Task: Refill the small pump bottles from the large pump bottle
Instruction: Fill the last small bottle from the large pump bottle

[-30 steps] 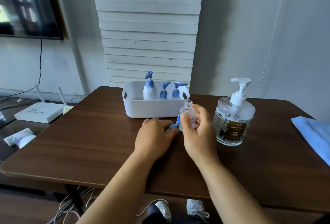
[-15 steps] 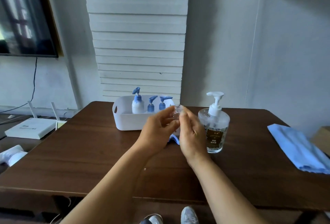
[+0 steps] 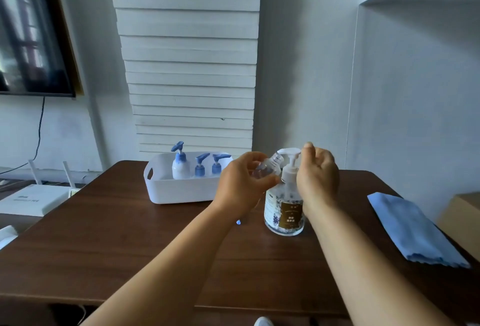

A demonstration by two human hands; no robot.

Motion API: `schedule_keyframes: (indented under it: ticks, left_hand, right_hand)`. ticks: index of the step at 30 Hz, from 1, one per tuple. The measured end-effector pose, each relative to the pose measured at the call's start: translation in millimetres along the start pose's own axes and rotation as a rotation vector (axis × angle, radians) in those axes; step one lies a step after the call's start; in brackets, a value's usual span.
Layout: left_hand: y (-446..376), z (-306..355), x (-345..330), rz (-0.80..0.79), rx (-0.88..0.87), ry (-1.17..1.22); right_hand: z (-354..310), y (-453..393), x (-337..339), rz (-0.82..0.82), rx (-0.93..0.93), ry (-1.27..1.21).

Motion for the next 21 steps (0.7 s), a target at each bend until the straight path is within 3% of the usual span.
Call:
schedule_keyframes:
  ticks: [10, 21]
  left_hand:
    - [-7, 10, 6, 0.091, -0.049, -0.128]
    - [-12, 7, 12, 0.094, -0.024, -0.220]
  right_hand:
    - [2, -23, -24, -0.180, -0.060, 0.104]
    - [-1, -25, -30, -0.204, -0.032, 0.101]
Point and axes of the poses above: each hand's wrist, its own y-axis away from the middle knuckle, its own x-axis out of the back of the hand, z = x × y, the point moved 9 cm from there along -y, towards the middle knuckle, and after that the axes turned 3 degrees about y, right-handed, at the moved point
